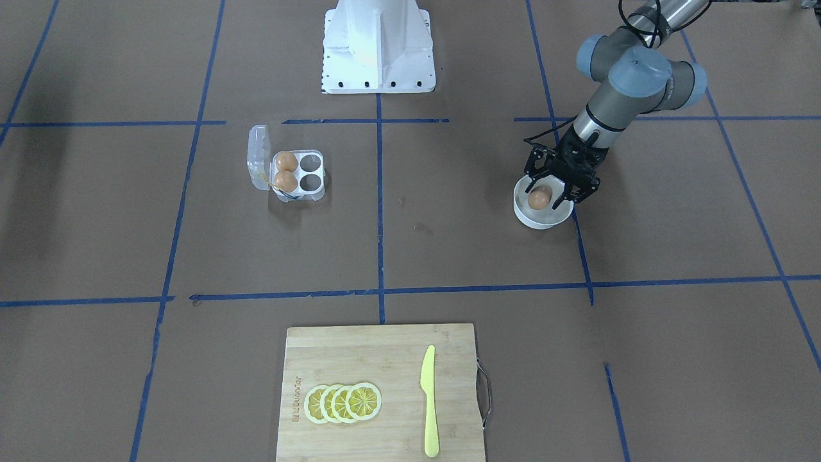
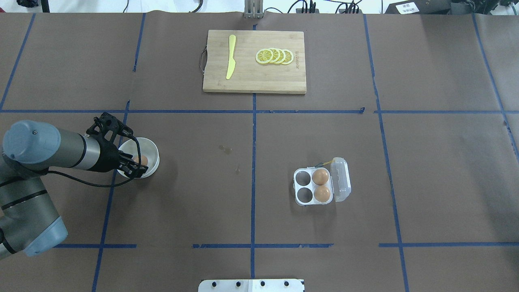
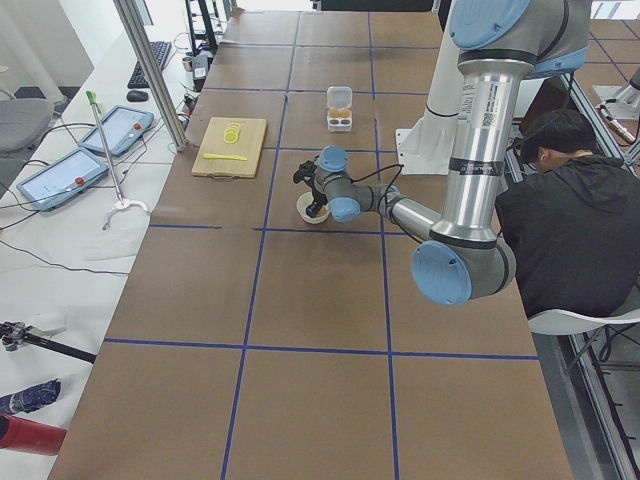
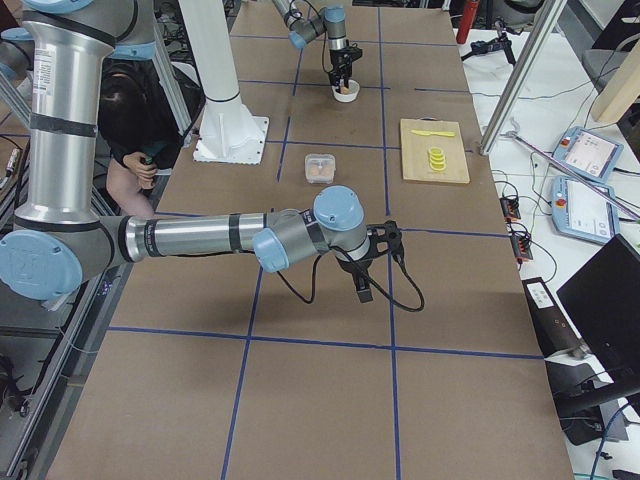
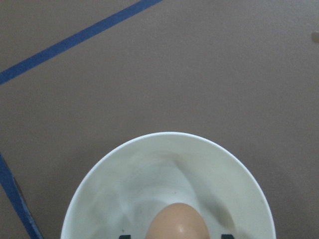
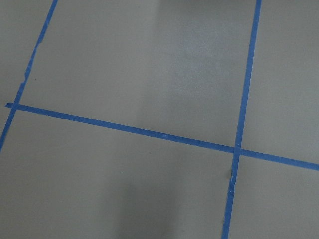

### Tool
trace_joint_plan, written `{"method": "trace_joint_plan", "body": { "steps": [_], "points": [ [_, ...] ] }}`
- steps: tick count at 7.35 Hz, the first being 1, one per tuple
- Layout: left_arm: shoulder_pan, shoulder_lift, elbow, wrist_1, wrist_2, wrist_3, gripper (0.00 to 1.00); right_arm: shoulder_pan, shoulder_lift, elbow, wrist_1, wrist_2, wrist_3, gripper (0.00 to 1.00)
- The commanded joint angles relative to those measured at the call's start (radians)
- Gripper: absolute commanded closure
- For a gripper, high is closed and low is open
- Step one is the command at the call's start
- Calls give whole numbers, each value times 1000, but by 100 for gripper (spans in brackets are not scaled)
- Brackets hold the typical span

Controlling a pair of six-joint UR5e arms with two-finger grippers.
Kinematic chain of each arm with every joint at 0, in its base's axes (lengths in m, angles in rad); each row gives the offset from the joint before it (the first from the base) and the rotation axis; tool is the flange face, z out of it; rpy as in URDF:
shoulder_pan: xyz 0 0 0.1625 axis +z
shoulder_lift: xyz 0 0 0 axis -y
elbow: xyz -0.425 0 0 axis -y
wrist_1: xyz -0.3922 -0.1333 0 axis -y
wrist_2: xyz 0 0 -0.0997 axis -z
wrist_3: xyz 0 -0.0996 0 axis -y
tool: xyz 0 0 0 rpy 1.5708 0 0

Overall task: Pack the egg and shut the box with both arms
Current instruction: 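Close the left gripper on the brown egg inside the white bowl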

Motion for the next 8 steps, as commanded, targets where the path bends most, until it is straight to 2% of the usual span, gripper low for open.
{"method": "trace_joint_plan", "body": {
  "steps": [1, 2, 4, 5, 6, 7, 8],
  "points": [
    [1, -3, 5, -1, 0, 0, 33, 0, 0, 0, 0, 0, 1, 0],
    [1, -6, 3, -1, 0, 0, 34, 0, 0, 0, -1, 0, 2, 0],
    [0, -6, -2, -1, -2, 0, 46, 0, 0, 0, -1, 0, 4, 0],
    [0, -4, -5, -1, -2, -2, 60, 0, -1, 0, -1, 0, 5, 0],
    [-5, -3, -11, -2, 0, -2, 80, 0, 0, 0, -1, 2, 5, 0],
    [-5, 0, -12, -2, 0, -2, 91, 0, 0, 0, -1, 2, 7, 0],
    [-8, -1, -25, -4, -2, 0, 91, 0, 0, 0, -1, 2, 7, 0]
  ]
}}
